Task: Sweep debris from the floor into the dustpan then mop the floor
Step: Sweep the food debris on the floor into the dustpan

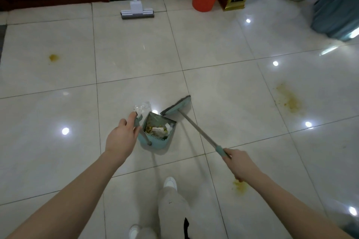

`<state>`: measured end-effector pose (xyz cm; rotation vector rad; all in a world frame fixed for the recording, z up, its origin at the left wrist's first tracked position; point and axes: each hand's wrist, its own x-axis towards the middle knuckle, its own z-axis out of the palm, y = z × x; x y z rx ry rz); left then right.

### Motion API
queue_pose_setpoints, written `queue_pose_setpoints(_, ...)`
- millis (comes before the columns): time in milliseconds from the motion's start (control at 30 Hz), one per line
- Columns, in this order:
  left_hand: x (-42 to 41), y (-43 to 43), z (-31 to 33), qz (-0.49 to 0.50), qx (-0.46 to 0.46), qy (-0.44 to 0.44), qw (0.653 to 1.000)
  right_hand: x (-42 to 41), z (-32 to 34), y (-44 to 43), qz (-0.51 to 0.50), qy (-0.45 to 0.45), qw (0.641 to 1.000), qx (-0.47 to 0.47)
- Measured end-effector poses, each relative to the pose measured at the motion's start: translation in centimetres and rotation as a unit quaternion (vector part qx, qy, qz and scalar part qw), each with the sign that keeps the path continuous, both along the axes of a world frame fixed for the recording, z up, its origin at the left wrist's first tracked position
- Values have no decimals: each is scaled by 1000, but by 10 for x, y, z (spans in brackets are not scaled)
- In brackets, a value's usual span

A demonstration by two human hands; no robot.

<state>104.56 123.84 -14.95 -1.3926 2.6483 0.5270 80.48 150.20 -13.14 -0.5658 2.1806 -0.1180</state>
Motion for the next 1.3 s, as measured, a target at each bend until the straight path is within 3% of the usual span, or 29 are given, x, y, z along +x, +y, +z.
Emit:
queue_pose_setpoints(200, -4, -3, -2, -2, 1, 7, 1000, 9, -17, -15, -18, -13, 999, 32)
queue_pose_setpoints(433, -5, -3, -2, 3, -9, -5, 1000, 5, -5, 22, 63, -7, 995, 80)
queue_pose_setpoints(567, 3, 1, 0, 14, -12, -4, 1000, -15, 11, 15, 48, 0, 998, 43)
queue_pose_setpoints(1000, 72, -1, 9, 98, -53, -10, 994, -12, -10, -159, 22, -31, 998, -54)
queue_pose_setpoints(1300, 72, -6, 1, 106, -33, -28, 993, 44, -53, -207, 41, -43, 998, 30)
